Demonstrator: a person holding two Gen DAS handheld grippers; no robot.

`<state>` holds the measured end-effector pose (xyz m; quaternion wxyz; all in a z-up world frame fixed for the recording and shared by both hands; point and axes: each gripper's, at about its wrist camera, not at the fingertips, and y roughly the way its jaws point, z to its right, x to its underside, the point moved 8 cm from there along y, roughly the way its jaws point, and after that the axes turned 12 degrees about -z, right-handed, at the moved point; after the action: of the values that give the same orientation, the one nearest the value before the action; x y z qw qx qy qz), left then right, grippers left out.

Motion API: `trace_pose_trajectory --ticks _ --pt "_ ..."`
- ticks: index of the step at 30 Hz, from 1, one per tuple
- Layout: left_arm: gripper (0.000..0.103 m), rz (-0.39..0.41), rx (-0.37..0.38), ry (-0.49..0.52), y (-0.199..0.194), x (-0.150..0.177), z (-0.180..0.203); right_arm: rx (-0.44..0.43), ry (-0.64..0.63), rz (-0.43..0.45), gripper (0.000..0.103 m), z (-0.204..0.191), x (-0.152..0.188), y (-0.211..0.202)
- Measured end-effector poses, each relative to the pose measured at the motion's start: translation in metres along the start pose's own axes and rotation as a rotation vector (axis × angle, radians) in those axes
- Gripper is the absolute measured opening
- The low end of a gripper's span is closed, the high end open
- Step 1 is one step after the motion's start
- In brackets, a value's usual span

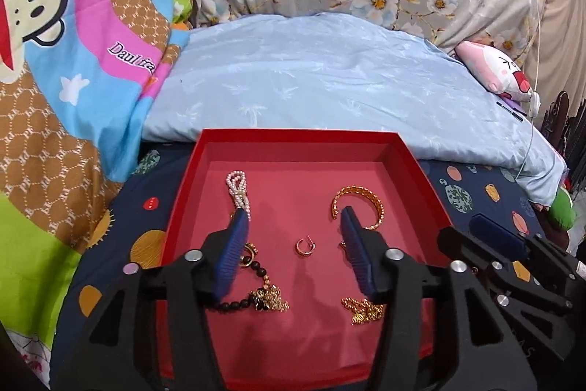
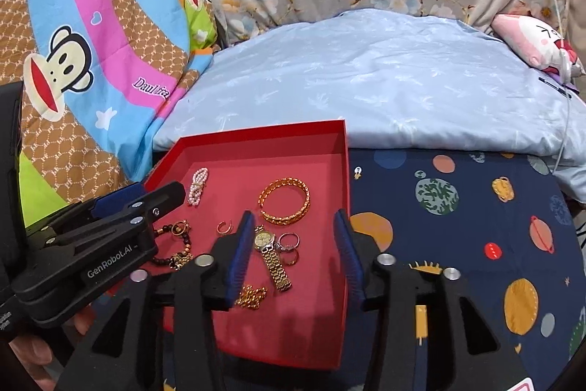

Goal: Organize jewelry

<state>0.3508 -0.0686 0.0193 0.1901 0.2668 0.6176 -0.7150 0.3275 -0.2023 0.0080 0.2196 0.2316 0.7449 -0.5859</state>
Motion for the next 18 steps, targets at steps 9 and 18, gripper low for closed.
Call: trace_pose_trajectory --ticks 9,18 --pt "0.059 0.009 -0.008 -0.010 -0.036 0.031 0.005 0.034 0.031 0.028 0.072 -0.003 0.036 -0.040" --pt "0.070 0.003 -0.088 -0.037 -0.056 0.071 -0.001 0.092 0.049 0.008 0.078 -0.006 0.076 -0.059"
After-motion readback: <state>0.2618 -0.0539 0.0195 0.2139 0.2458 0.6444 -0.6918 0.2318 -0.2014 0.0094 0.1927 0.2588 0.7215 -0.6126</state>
